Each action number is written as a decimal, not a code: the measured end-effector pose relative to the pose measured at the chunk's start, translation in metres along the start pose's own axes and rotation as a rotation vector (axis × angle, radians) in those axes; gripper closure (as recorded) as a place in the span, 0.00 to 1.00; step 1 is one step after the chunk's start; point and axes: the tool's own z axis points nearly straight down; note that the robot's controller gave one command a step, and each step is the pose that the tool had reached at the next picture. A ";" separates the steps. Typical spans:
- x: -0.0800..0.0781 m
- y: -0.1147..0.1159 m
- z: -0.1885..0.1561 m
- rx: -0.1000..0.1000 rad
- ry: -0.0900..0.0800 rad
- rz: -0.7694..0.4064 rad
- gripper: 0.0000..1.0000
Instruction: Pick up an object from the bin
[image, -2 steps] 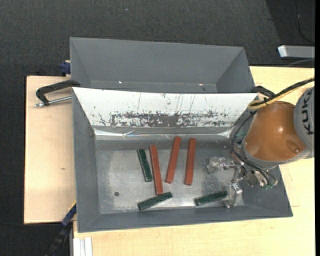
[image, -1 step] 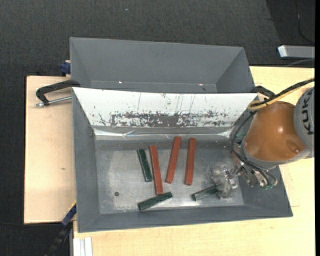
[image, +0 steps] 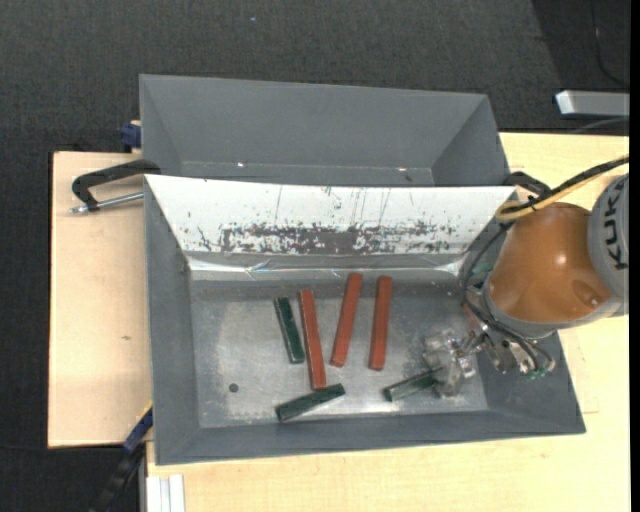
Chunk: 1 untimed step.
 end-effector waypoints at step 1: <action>-0.037 0.001 -0.185 0.006 -0.012 -0.027 1.00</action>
Offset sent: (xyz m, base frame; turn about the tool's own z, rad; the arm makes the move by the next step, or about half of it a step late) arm 0.0000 0.0000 0.0000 0.0000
